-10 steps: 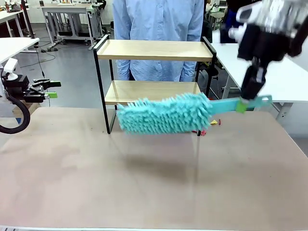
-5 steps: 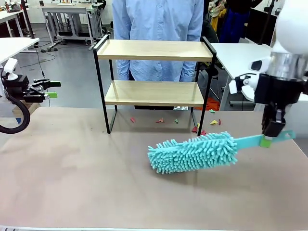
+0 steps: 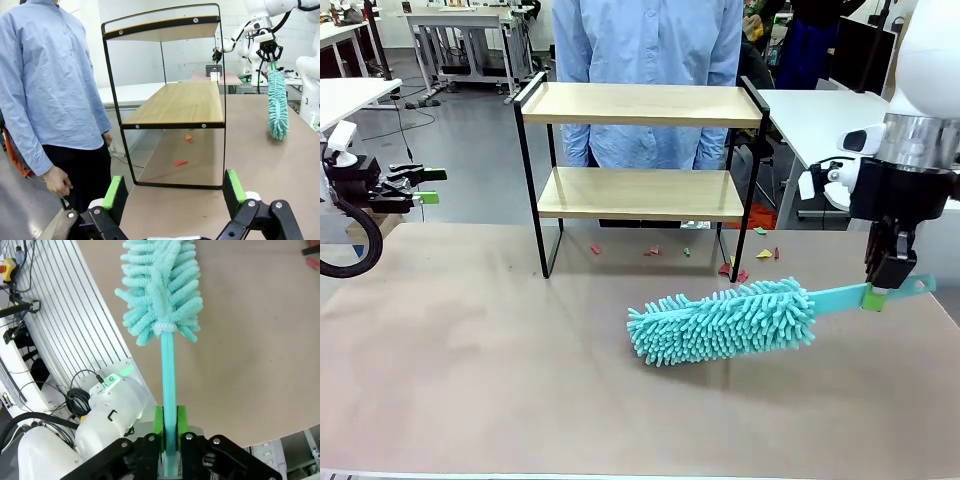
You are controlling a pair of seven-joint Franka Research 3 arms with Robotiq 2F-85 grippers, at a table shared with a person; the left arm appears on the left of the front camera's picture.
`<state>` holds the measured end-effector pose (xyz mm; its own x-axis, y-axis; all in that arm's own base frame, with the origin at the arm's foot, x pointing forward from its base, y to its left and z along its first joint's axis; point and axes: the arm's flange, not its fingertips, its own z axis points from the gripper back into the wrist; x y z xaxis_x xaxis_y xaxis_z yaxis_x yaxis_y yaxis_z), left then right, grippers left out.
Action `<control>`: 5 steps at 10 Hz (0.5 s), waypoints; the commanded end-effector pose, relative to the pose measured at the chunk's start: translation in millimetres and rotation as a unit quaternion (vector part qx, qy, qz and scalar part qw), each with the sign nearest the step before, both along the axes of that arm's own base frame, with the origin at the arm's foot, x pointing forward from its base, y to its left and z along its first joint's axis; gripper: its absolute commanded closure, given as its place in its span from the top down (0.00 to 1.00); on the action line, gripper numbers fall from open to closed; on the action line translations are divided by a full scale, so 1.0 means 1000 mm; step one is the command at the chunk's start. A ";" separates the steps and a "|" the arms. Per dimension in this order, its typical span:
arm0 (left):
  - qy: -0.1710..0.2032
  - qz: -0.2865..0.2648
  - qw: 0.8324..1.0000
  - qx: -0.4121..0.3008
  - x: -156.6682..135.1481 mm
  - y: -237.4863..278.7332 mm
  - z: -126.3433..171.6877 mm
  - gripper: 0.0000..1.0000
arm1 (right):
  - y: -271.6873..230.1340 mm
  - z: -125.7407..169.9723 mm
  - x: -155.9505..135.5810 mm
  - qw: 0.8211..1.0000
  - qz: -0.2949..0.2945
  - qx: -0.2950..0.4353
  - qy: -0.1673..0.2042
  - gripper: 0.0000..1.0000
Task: Clean the shelf.
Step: Clean the specific section of the Shelf indicated by the human with the Duster.
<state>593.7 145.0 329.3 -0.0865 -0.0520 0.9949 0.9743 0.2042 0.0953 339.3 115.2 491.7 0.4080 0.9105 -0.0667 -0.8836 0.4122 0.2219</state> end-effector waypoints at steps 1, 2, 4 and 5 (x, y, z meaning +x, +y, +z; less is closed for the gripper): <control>0.000 -0.001 1.000 0.002 -0.003 -0.001 0.003 1.00 | 0.002 0.004 0.003 1.000 -0.006 0.000 -0.004 0.13; 0.000 -0.001 1.000 0.002 -0.003 -0.001 0.003 1.00 | 0.002 0.004 0.003 1.000 -0.006 0.000 -0.004 0.13; 0.000 -0.001 1.000 0.002 -0.003 -0.001 0.003 1.00 | 0.002 0.004 0.003 1.000 -0.006 0.000 -0.004 0.13; 0.000 -0.001 1.000 0.002 -0.003 -0.001 0.003 1.00 | 0.002 0.004 0.003 1.000 -0.006 0.000 -0.004 0.13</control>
